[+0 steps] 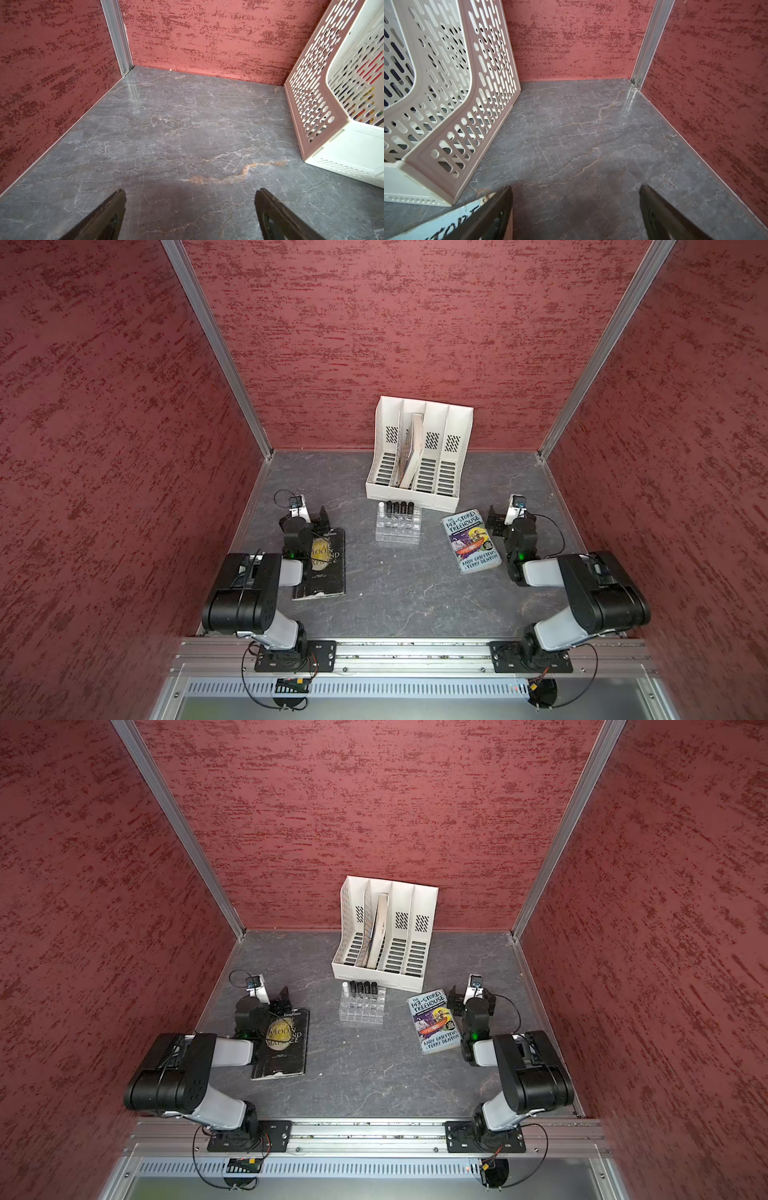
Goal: Arrange the lipsticks in the organizer
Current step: Reset both arms
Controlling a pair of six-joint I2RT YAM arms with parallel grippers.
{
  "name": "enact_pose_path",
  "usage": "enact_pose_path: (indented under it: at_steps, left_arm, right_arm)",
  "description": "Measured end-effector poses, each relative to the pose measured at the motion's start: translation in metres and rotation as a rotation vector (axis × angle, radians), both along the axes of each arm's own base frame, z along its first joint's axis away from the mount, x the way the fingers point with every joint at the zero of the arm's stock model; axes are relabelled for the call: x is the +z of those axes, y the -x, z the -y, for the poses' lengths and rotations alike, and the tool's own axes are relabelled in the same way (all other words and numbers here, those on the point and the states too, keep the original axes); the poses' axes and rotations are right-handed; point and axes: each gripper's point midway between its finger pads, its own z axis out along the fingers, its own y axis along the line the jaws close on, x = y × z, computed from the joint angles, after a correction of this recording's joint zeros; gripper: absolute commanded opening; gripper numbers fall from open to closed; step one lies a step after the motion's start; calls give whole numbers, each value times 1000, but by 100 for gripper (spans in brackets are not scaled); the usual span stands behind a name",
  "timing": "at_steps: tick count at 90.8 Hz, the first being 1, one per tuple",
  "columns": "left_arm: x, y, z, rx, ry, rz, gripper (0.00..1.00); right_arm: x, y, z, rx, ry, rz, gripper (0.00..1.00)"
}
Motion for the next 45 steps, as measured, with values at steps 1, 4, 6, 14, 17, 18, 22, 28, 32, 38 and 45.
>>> enact_pose_path:
  at_steps: [1,4,6,14,17,18,22,28,32,38,45]
  left_arm:
    - [0,0,0,0,0,0,100]
    - [0,0,0,0,0,0,100]
    - [0,0,0,0,0,0,100]
    - [0,0,0,0,0,0,100]
    - [0,0,0,0,0,0,100]
    - [0,0,0,0,0,0,100]
    - [0,0,0,0,0,0,100]
    - [0,0,0,0,0,0,100]
    - [0,0,0,0,0,0,100]
    - [0,0,0,0,0,0,100]
    - [0,0,0,-1,0,0,100]
  right_arm:
    - [0,0,0,0,-1,-1,99]
    - [-1,0,1,-1,-4,-3,99]
    - [-1,0,1,-2,-5,-5,99]
    - [-2,0,1,-2,-8,-7,99]
    - [-2,0,1,-1,-9,-8,99]
    - [-2,0,1,-1,-9,-9,99]
    - [-3,1,1,1,-11,-10,99]
    - [-3,1,0,2,-13,-10,99]
    - [-3,1,0,2,-13,-10,99]
    - [-3,1,0,2,-13,-10,99]
    - [-3,1,0,2,-13,-10,99]
